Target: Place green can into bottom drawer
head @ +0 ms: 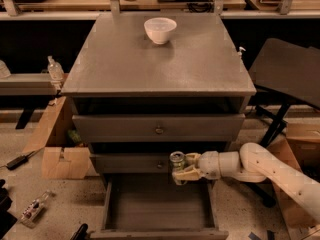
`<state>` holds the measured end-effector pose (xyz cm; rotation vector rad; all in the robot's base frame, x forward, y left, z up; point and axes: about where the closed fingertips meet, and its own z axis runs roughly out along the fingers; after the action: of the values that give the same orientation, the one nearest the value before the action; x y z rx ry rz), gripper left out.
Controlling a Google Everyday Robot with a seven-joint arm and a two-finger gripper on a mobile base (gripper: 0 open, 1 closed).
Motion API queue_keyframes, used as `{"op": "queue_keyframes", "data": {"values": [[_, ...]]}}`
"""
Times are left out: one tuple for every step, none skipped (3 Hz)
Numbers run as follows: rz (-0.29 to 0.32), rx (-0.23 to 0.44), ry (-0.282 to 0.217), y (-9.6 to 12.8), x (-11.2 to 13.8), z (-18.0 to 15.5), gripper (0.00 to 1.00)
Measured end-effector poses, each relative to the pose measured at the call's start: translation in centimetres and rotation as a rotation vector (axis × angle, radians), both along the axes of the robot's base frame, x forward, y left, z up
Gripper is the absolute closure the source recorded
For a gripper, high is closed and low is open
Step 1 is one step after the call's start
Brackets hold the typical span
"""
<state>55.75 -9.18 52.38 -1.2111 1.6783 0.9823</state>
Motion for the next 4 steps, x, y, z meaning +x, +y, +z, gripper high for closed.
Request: {"op": "queue_keyframes", "data": {"values": [[0.023,-0.016,-0.061,2.9,1.0,-7.1,1.0],[0.023,-0.033,-0.079,4.7,1.6,-13.0,1.0],[0.029,-0.029,-0.065,6.1,1.5,-17.2,1.0],[0.028,-0.025,-0.059,6.2,1.3,-17.6,1.0]]}}
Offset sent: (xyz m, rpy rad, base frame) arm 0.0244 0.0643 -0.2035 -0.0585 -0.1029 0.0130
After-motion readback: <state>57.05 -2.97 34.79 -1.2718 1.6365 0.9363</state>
